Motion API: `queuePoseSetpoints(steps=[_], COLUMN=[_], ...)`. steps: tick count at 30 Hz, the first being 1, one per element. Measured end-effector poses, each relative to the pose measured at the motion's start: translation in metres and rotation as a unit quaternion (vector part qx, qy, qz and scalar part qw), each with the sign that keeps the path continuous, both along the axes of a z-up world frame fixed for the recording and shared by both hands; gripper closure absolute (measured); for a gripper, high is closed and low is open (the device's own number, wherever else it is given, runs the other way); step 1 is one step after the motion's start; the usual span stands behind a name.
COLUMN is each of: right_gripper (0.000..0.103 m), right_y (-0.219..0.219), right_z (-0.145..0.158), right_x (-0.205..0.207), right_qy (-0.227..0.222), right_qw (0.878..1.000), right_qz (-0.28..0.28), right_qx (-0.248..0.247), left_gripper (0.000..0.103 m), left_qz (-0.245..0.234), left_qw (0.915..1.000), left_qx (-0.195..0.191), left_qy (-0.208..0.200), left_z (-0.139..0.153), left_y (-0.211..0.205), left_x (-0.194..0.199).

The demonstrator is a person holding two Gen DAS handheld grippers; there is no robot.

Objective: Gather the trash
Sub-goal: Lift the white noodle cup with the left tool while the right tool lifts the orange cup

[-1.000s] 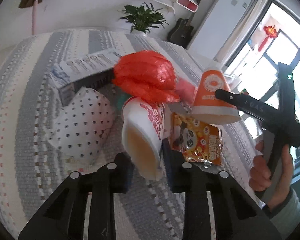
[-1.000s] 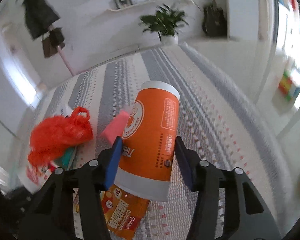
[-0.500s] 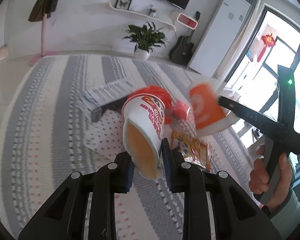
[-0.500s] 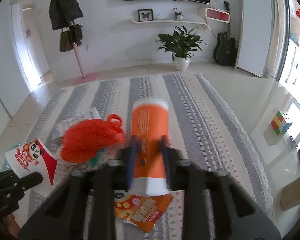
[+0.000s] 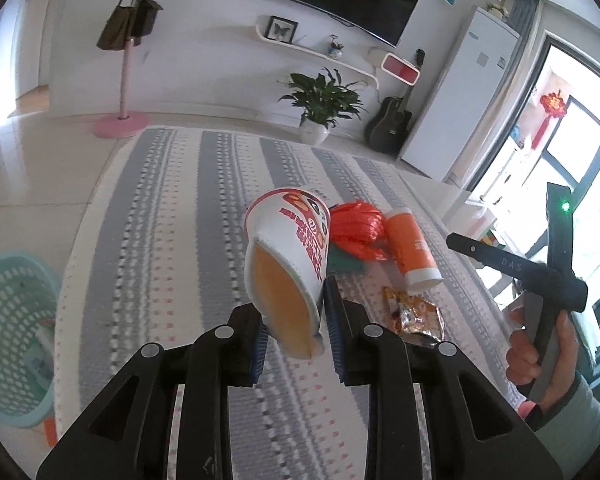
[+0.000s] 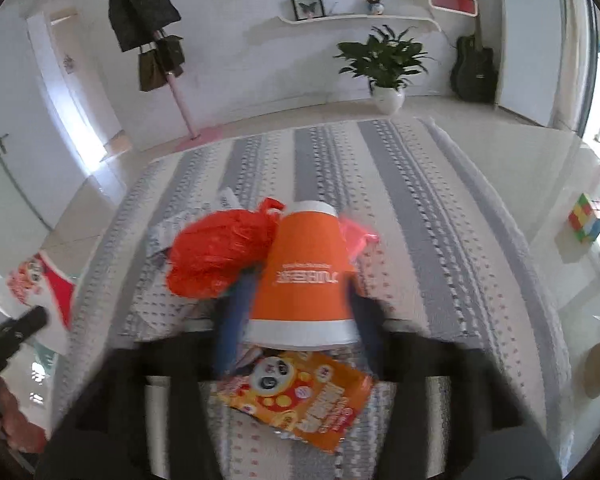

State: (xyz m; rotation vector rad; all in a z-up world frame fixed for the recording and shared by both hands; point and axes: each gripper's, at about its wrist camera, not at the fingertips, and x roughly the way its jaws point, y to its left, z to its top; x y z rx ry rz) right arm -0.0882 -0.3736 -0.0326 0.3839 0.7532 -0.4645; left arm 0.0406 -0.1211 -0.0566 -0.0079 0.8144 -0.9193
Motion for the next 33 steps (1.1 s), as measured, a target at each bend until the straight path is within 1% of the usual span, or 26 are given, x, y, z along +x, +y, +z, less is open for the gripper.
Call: queuePoseSetpoints(steps=[1, 3, 4, 5, 6, 7, 9, 12, 15, 17, 18, 20, 26, 28, 30, 32, 33], right_gripper=[0.044, 0.040, 0.034, 0.029, 0.026, 0.023, 0.023, 0.023, 0.025, 0.036, 0.037, 0.043, 0.046, 0.047, 0.048, 0.048, 0.048], right_y=[-0.001, -0.003, -0.002, 0.000, 0.003, 0.006, 0.007, 0.003, -0.003, -0.010, -0.014, -0.020, -0.044, -0.048, -0.048, -0.043, -0.039], right_z=[-0.003, -0.010, -0.014, -0.017, -0.020, -0.024, -0.034, -0.050, -0.060, -0.064, -0.067, -0.068, -0.065, -0.058, -0.048, -0.031, -0.024], right_x=[0.000, 0.007, 0.013, 0.019, 0.026, 0.035, 0.048, 0.066, 0.072, 0.072, 0.072, 0.069, 0.056, 0.045, 0.034, 0.022, 0.019], right_qy=[0.000, 0.011, 0.017, 0.023, 0.032, 0.051, 0.075, 0.104, 0.120, 0.128, 0.132, 0.131, 0.107, 0.075, 0.051, 0.019, 0.010], right_qw=[1.000, 1.000, 1.000, 1.000, 0.999, 0.998, 0.996, 0.993, 0.990, 0.989, 0.989, 0.989, 0.992, 0.995, 0.996, 0.997, 0.997], right_qz=[-0.001, -0.009, -0.012, -0.013, -0.018, -0.029, -0.041, -0.056, -0.066, -0.068, -0.068, -0.069, -0.060, -0.051, -0.055, -0.055, -0.054], right_qx=[0.002, 0.015, 0.019, 0.017, 0.007, -0.010, -0.021, -0.016, -0.023, -0.024, -0.022, -0.020, 0.013, 0.030, 0.040, 0.049, 0.047], left_gripper=[0.079, 0.079, 0.079, 0.079, 0.079, 0.079, 0.079, 0.078, 0.078, 0.078, 0.078, 0.078, 0.078, 0.078, 0.078, 0.078, 0.078], left_qz=[0.002, 0.005, 0.007, 0.007, 0.007, 0.007, 0.006, 0.007, 0.010, 0.012, 0.014, 0.017, 0.023, 0.023, 0.024, 0.028, 0.029], left_qw=[1.0000, 1.0000, 0.9999, 0.9999, 0.9999, 0.9999, 0.9999, 0.9999, 0.9998, 0.9997, 0.9997, 0.9996, 0.9995, 0.9995, 0.9996, 0.9996, 0.9995], left_qx=[-0.001, -0.002, -0.002, -0.001, 0.000, 0.001, 0.005, 0.009, 0.012, 0.011, 0.012, 0.012, 0.011, 0.008, 0.006, 0.003, 0.001], left_qy=[0.001, 0.006, 0.007, 0.008, 0.008, 0.009, 0.011, 0.012, 0.014, 0.017, 0.017, 0.020, 0.020, 0.020, 0.016, 0.011, 0.010], left_z=[-0.001, -0.003, -0.005, -0.006, -0.007, -0.008, -0.011, -0.015, -0.018, -0.019, -0.020, -0.020, -0.020, -0.018, -0.015, -0.010, -0.007], left_y=[0.001, 0.004, 0.004, 0.005, 0.005, 0.004, 0.003, 0.003, 0.005, 0.007, 0.008, 0.009, 0.013, 0.016, 0.018, 0.022, 0.024], left_x=[0.002, 0.004, 0.005, 0.005, 0.006, 0.009, 0.010, 0.013, 0.015, 0.018, 0.019, 0.020, 0.023, 0.023, 0.022, 0.022, 0.023])
